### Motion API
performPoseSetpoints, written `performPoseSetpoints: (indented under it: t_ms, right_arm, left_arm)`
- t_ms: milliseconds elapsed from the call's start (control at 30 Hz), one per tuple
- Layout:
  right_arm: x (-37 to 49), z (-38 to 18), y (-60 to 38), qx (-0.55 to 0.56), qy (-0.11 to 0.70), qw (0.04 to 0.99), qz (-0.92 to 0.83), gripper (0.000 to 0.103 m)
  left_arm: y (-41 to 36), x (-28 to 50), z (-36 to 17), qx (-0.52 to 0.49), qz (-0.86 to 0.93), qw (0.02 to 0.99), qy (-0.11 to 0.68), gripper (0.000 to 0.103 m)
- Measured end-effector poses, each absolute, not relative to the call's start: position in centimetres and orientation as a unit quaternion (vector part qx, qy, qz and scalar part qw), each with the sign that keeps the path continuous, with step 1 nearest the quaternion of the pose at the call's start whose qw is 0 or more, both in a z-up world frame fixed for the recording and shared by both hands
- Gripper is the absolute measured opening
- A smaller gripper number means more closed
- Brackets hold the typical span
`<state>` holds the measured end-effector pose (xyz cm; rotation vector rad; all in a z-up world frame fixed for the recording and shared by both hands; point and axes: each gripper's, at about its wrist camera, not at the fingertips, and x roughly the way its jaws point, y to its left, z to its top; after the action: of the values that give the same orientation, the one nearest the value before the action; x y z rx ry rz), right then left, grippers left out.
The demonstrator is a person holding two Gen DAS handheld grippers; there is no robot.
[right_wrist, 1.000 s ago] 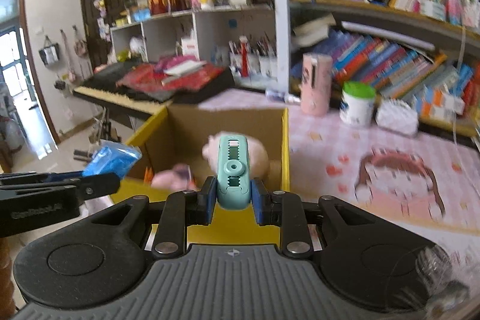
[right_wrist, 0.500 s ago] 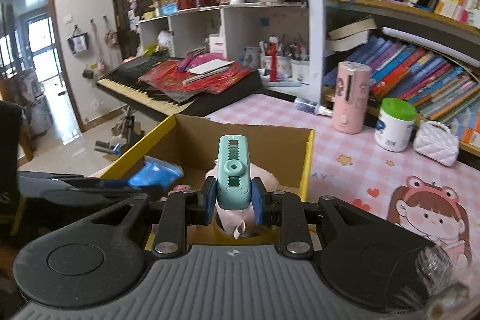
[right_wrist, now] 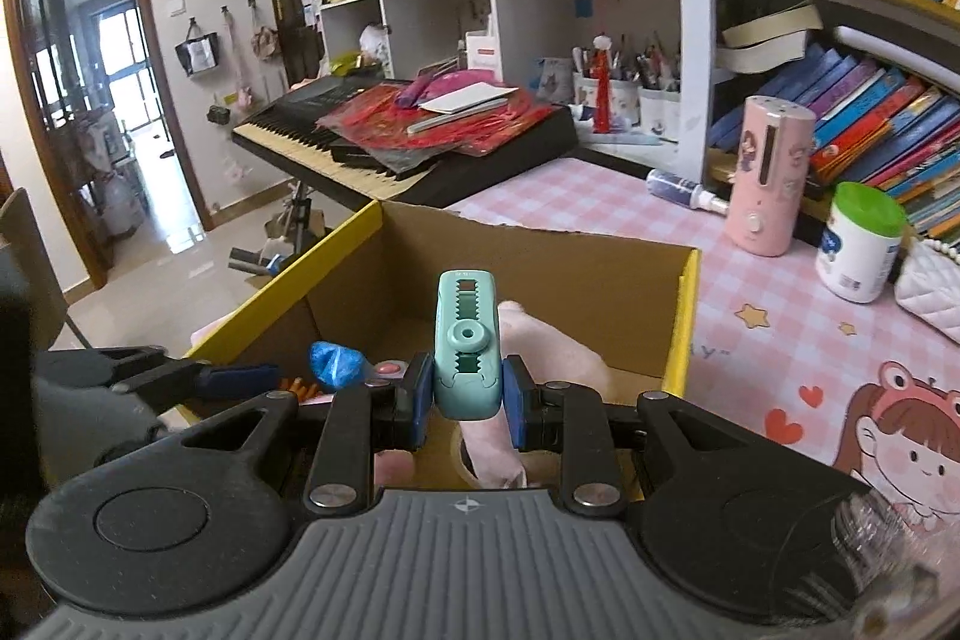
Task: Organize objects
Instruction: 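Lower both items into the yellow box and open both grippers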
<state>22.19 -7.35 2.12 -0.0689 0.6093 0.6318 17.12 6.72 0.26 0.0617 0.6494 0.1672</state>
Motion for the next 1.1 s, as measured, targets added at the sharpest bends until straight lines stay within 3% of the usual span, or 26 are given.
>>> performPoseSetpoints:
  t_ms: [300, 867, 1100]
  right_arm:
    - [23.9, 1.4, -4.7, -0.044, 0.314, 0.887, 0.337, 0.023]
    - [25.9, -1.0, -1.4, -0.084, 0.386, 0.843, 0.365, 0.023]
    - [26.0, -1.0, -1.9, -0.067, 0.399, 0.843, 0.355, 0.035]
  left_arm:
    - [5.6, 14.7, 1.4, 0.081, 0.095, 0.950, 0.286, 0.099]
    - [7.1, 13.4, 1.4, 0.045, 0.104, 0.956, 0.272, 0.102]
    - [7.3, 13.1, 1.5, 0.042, 0.096, 0.958, 0.266, 0.103]
